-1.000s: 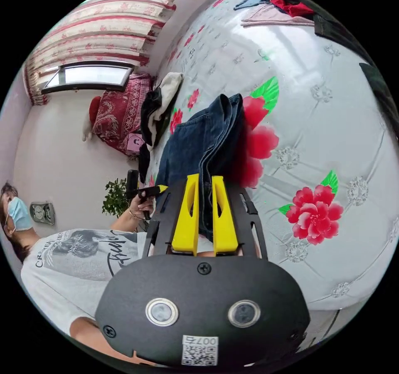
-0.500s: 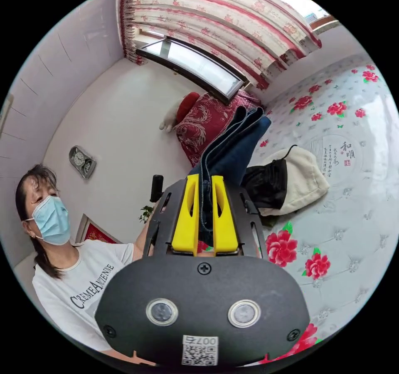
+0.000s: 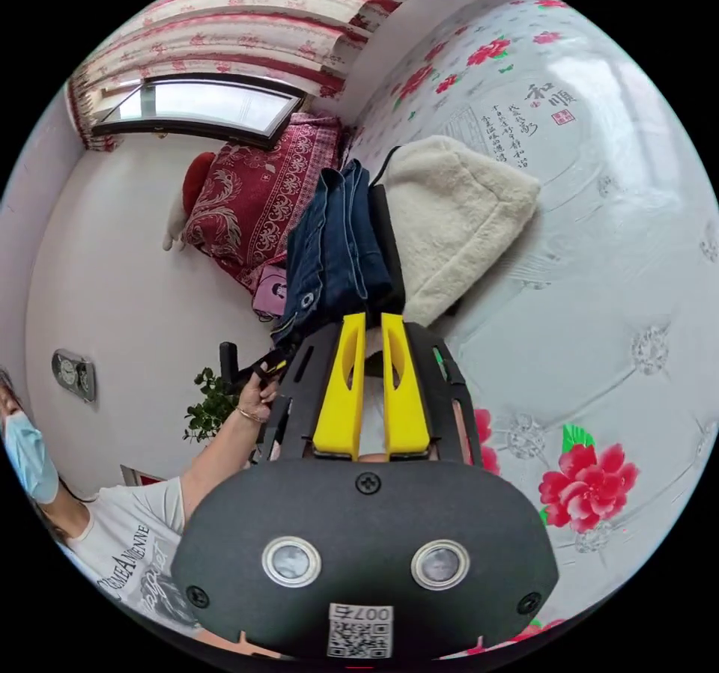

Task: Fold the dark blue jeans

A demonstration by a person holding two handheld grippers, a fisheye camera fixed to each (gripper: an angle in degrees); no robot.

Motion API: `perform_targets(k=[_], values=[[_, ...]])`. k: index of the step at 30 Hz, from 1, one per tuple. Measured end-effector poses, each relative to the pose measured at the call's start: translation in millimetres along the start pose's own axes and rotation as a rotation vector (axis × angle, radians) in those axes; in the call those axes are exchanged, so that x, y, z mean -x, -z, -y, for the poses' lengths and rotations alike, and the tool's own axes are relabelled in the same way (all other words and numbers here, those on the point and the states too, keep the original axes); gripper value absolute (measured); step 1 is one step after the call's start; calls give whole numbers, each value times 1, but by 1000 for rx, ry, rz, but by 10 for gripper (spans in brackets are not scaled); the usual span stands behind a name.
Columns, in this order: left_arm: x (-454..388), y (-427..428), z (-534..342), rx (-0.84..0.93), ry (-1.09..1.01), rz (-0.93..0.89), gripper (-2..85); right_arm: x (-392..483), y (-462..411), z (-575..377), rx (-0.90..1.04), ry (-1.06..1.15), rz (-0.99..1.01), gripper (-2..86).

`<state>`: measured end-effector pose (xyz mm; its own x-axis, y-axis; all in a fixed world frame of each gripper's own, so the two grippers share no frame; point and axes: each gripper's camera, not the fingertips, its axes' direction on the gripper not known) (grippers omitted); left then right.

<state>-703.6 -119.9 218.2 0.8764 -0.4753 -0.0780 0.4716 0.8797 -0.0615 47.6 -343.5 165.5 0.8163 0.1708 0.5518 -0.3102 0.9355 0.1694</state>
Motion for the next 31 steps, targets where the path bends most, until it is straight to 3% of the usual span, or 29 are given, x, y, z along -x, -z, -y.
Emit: perform_targets(k=[4,7,11,18,25,31], values=[[-30,42,-67,-100,5,87,112,-10,46,-91,63,77,-247,24],[-59,50,-117,-78,-39,180,96,-21,89,-160,84,54,-451,26],[-126,18,-198,185,-167,229,68,-39,162,-232,70,-60,-684,35],[-266,-41,-280,452,-450,201,49,-48,287,-296,-163,-237,-873,56],[-363,-87,-315,586,-693,337,49,-67,342,-343,-287,-331,-952,67],[-405,-100,-340,579,-853,481,31,-96,365,-324,-302,-328,-1023,82]])
